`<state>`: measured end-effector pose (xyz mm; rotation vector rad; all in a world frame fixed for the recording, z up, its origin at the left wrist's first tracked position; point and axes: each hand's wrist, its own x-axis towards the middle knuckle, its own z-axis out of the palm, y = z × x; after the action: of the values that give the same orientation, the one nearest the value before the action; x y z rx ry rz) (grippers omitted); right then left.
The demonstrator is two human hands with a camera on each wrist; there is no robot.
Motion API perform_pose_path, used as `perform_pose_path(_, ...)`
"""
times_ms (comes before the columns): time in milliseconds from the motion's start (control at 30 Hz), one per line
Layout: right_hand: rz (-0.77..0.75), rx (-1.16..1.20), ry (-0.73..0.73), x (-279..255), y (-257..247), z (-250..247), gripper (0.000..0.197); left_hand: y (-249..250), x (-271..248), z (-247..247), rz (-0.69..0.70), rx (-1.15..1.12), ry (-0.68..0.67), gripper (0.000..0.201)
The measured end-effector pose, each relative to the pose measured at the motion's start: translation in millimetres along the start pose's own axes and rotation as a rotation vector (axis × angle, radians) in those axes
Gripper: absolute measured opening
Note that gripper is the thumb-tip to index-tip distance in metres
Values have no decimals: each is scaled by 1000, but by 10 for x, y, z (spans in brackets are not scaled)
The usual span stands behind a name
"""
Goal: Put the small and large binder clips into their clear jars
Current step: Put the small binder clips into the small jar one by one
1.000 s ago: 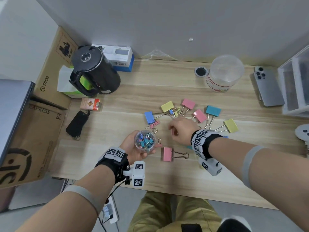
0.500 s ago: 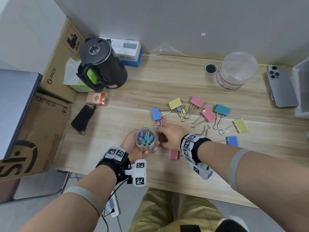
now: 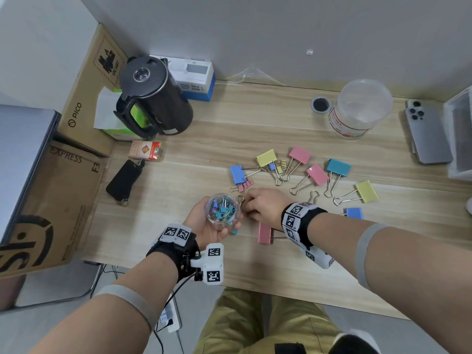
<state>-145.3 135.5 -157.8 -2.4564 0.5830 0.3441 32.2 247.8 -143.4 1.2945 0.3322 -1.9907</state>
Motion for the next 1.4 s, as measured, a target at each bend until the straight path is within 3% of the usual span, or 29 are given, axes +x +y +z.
perform_pose_path(400, 5, -40, -53, 59, -29, -19, 25, -1, 24, -16, -18, -18, -6, 54)
perform_pose_path(733, 110, 104, 83, -214, 299, -165, 16, -3, 5, -22, -25, -4, 4, 53)
perform_pose_path(833, 130, 169, 163, -231, 317, -143, 26, 10, -43, 51, -14, 13, -1, 50)
perform_pose_path(1033, 205, 118, 93, -221, 284, -73, 55, 16, -39, 88, -6, 42, -5, 48)
perform_pose_path(1200, 209, 117, 101, -199, 226, -13, 30, -18, 1, 105, -17, 55, 2, 48)
perform_pose_path(1400, 236, 172, 69, -168, 198, -49, 26, -33, 54, 126, -16, 77, 47, 51)
